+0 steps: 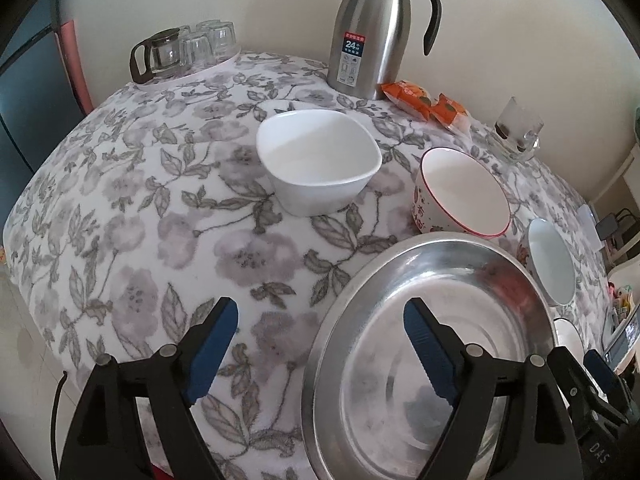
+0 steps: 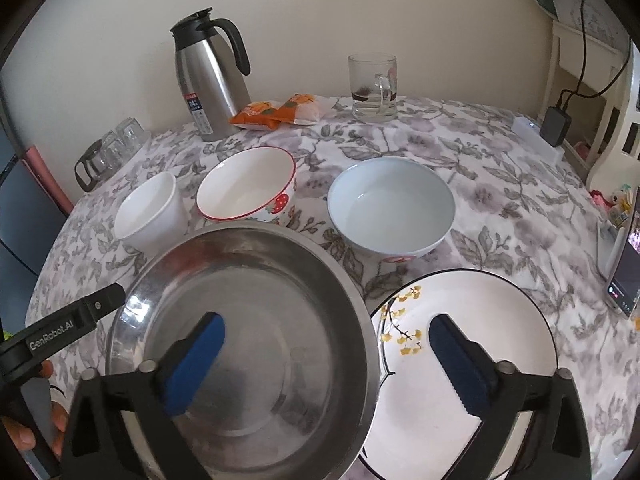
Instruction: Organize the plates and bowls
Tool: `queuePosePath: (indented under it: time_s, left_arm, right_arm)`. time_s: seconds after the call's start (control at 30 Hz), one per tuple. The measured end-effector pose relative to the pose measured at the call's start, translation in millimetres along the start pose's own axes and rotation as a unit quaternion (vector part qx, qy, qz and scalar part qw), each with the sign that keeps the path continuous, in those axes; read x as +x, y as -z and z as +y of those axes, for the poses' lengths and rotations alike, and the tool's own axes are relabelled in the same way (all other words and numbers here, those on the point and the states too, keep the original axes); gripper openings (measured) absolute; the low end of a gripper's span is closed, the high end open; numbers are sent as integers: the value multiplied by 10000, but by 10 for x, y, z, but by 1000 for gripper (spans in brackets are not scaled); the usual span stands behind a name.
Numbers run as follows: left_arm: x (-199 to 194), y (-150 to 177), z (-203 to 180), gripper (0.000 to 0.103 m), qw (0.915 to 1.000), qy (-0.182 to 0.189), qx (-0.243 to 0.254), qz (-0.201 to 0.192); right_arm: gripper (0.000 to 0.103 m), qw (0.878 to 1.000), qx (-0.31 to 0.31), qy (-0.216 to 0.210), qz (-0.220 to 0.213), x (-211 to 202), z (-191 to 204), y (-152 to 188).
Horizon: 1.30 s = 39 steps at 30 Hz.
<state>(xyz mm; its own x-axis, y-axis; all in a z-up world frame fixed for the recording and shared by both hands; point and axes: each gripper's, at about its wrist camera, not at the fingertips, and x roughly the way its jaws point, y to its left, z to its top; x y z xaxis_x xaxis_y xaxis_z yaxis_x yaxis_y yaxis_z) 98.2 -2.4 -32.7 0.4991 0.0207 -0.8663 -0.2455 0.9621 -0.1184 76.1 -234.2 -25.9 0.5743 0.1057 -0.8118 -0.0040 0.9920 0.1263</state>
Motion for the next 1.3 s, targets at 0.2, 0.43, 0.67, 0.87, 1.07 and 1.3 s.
queuePosePath:
  time_s: [0.2,0.43,0.67,0.87,1.07,1.3]
  left_arm:
    - [-49,2,-22,101,9998,101,26,-184]
    - [-206,-10,-96,101,9970,377,87,-672]
    - [-335,-4,-266,101,9932,769,314,-811]
    - [-465,60,-504,101,9867,1344,603,-680]
    - [-585,248,-927,101,9777,1642,1188,-540]
    - [-651,593,-1463,101,9617,2066,1800,-107]
  right_arm:
    - [103,9998,195,23,-89,-41,-90,0]
    - [103,9987,442,33,-258,-135,-227,-8]
    - [103,9970,747,81,-209,-156,-452,22]
    - [103,9870,1438,566,-438,-330,-1002,77]
    - [103,9722,2150,620,-685,-500,-1500,184]
    - [103,9617,2590,433,-784,-608,-1788,336]
